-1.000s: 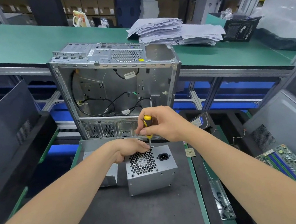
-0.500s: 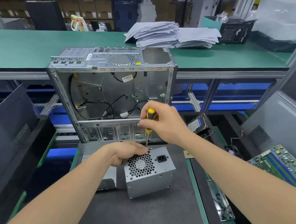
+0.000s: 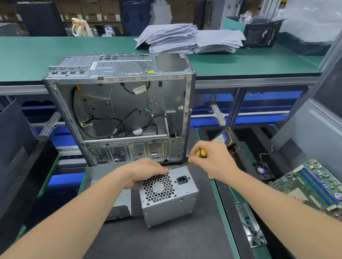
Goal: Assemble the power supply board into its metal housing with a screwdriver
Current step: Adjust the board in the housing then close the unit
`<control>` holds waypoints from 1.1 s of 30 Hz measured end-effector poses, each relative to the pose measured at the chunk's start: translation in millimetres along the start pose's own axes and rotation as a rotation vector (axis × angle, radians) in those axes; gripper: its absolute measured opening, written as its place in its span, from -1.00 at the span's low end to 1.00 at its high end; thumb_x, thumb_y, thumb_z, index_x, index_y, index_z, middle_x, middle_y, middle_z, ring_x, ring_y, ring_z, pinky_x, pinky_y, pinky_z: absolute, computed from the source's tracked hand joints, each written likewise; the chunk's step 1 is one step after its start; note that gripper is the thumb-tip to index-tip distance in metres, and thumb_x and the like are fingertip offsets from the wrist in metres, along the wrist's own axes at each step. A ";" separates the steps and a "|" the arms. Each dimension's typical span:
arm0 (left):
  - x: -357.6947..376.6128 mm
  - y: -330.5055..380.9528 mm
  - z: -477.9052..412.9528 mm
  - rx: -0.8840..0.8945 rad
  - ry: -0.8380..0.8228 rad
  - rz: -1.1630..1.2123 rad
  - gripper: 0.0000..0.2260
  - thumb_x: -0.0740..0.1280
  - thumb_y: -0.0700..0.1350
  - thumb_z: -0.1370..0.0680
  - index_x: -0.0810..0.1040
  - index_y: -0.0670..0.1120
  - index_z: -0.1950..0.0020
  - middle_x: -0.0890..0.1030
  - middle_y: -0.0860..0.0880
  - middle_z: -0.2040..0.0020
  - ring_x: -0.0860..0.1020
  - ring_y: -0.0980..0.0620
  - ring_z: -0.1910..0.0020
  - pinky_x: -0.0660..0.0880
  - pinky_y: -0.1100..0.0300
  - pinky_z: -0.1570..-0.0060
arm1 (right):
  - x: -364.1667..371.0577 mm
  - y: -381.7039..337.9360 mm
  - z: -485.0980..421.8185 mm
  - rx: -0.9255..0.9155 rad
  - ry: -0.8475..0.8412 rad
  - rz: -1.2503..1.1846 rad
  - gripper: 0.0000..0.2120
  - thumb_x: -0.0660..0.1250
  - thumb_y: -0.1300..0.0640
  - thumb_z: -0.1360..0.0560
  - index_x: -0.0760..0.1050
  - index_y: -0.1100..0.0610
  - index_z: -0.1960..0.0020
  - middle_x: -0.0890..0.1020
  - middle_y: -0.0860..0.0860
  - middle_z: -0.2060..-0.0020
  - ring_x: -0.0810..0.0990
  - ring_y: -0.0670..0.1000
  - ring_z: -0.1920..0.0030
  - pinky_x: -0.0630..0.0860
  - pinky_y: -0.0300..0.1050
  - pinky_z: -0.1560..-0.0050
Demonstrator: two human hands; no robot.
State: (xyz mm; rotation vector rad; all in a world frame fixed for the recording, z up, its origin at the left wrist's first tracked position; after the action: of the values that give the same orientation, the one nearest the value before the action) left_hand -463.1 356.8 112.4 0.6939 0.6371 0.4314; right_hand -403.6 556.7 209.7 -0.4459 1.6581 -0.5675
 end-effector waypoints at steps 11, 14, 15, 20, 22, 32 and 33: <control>-6.1 29.0 -3.2 0.139 0.092 -0.041 -0.90 0.44 -0.03 -0.54 0.70 0.04 -0.04 0.66 0.13 -0.14 0.59 0.09 -0.15 0.50 0.06 -0.25 | 99.5 83.4 61.2 0.240 -0.234 0.141 -0.76 0.43 0.20 -0.43 0.44 -0.09 0.21 0.53 -0.01 0.10 0.53 0.06 0.08 0.55 0.02 0.02; -6.1 52.6 2.6 0.238 0.223 -0.122 -0.93 0.38 -0.04 -0.57 0.67 0.06 0.02 0.71 0.12 0.07 0.65 0.10 0.11 0.54 0.19 0.08 | 102.6 90.4 63.0 0.270 -0.217 0.101 -0.77 0.47 0.20 -0.44 0.49 -0.08 0.21 0.56 -0.05 0.18 0.54 0.00 0.16 0.54 -0.10 0.13; -4.3 60.3 5.2 0.268 0.264 -0.155 -0.92 0.36 -0.04 -0.58 0.65 0.08 0.03 0.71 0.12 0.11 0.64 0.12 0.15 0.52 0.21 0.13 | 104.1 93.2 63.1 0.279 -0.227 0.066 -0.77 0.49 0.21 -0.44 0.51 -0.07 0.22 0.58 -0.07 0.23 0.55 -0.02 0.22 0.54 -0.20 0.21; 15.5 100.7 18.2 0.428 0.413 -0.340 -0.86 0.31 -0.12 -0.59 0.58 0.13 0.06 0.61 0.18 0.12 0.53 0.25 0.16 0.34 0.38 0.26 | 98.7 95.1 62.9 0.230 -0.331 -0.039 -0.90 0.55 0.14 -0.45 0.67 0.02 0.08 0.69 -0.05 0.16 0.62 -0.06 0.13 0.44 -0.44 0.21; 27.3 118.4 25.1 0.500 0.439 -0.352 -0.83 0.30 -0.15 -0.56 0.56 0.14 0.09 0.60 0.18 0.15 0.55 0.22 0.18 0.38 0.32 0.24 | 76.4 97.3 57.3 0.192 -0.321 -0.032 -0.85 0.54 0.11 -0.46 0.70 0.03 -0.03 0.73 -0.04 0.06 0.64 -0.07 0.05 0.50 -0.30 0.04; 168.9 175.0 10.8 0.641 0.261 -0.572 -0.87 0.28 -0.18 -0.55 0.59 0.00 -0.01 0.57 0.09 0.07 0.55 0.02 0.04 0.54 0.00 -0.05 | -6.8 188.1 85.7 0.191 -0.572 0.231 -0.81 0.45 0.17 -0.50 0.70 0.04 -0.09 0.63 -0.15 0.26 0.63 -0.03 0.15 0.59 -0.16 -0.01; 183.9 170.8 4.2 0.632 0.237 -0.607 -0.87 0.28 -0.18 -0.56 0.58 -0.01 -0.04 0.55 0.09 0.06 0.54 0.00 0.01 0.53 0.00 -0.07 | -4.9 197.0 92.4 0.180 -0.605 0.256 -0.81 0.44 0.18 -0.50 0.70 0.06 -0.10 0.64 -0.14 0.25 0.64 -0.03 0.14 0.60 -0.17 -0.02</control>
State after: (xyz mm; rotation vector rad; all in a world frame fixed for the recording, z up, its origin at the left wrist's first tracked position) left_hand -352.8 576.6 162.6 1.0011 1.1856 -0.2761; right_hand -306.6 707.1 85.8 -0.2343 1.0515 -0.3397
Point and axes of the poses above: each hand's wrist, its own z-axis away from the middle knuckle, its own x-axis out of the palm, y = z × x, the point moved 10 cm from there along -z, towards the middle knuckle
